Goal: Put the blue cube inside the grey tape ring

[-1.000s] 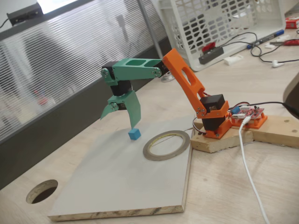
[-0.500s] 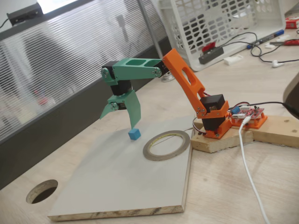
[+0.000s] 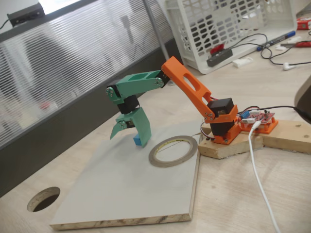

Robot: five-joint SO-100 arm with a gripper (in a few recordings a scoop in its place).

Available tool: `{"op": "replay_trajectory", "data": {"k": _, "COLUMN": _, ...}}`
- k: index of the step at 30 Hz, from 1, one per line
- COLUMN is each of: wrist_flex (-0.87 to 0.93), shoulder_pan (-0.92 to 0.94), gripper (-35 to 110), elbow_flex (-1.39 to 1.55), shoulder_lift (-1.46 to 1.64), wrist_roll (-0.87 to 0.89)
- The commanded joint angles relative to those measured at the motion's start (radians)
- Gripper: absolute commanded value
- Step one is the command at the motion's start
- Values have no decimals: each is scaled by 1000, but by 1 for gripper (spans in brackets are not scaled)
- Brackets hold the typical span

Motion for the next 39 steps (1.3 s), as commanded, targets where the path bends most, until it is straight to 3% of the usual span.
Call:
{"op": "replay_trajectory", "data": {"k": 1, "wrist_flex": 9, "shoulder_pan": 12, "gripper": 95, "elbow_flex": -14, "shoulder_lift": -2, "wrist_roll": 9}}
{"op": "replay_trajectory", "data": {"k": 9, "wrist_flex": 15, "shoulder_pan": 12, "gripper": 88, "elbow_flex": -25, "shoulder_lift": -37, "wrist_roll": 18}}
{"op": "replay_trajectory", "data": {"k": 20, "wrist_flex": 3, "shoulder_pan": 12, "gripper": 32, "elbow_flex": -26, "shoulder_lift": 17, "wrist_roll": 20}}
{"op": "replay_trajectory", "data": {"k": 26, "wrist_flex": 2, "shoulder_pan": 9, "gripper": 11, "elbow_flex": -26, "shoulder_lift": 29, "wrist_roll": 20}}
{"op": "replay_trajectory", "data": {"k": 39, "wrist_flex": 2, "shoulder_pan": 2, "gripper": 6, "elbow_flex": -26, "shoulder_lift": 29, "wrist_roll": 18}}
